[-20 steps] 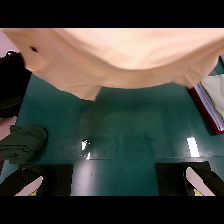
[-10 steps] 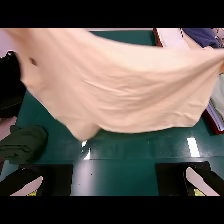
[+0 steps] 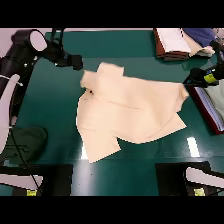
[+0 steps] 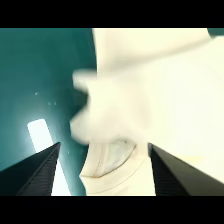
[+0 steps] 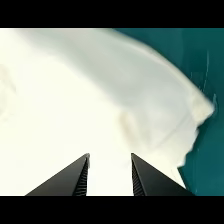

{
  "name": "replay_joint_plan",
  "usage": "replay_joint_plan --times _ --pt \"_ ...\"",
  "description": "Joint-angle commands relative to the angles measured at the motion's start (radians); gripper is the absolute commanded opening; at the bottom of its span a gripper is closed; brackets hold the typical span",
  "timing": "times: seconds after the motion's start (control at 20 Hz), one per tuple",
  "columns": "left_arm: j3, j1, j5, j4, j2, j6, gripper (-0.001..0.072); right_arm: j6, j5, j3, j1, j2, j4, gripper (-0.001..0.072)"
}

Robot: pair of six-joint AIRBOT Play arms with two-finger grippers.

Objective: Fold the shirts.

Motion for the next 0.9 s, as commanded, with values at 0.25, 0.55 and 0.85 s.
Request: replay_joint_plan --times 0.25,0.55,0.85 --pt "-0.229 0.227 -0.197 -0.19 0.124 -0.003 0.0637 -0.074 0.027 0.0 0.015 0.114 0.027 0.0315" --pt "-0.78 0.24 -0.059 -0.24 0.344 0.016 0.0637 -0.077 -0.054 -0.209 0.025 0.302 0.083 0.0311" --pt "-1.018 0.239 0.045 -0.483 0.351 0.132 0.0637 -0.077 -0.055 -0.228 0.025 0.32 0.106 0.031"
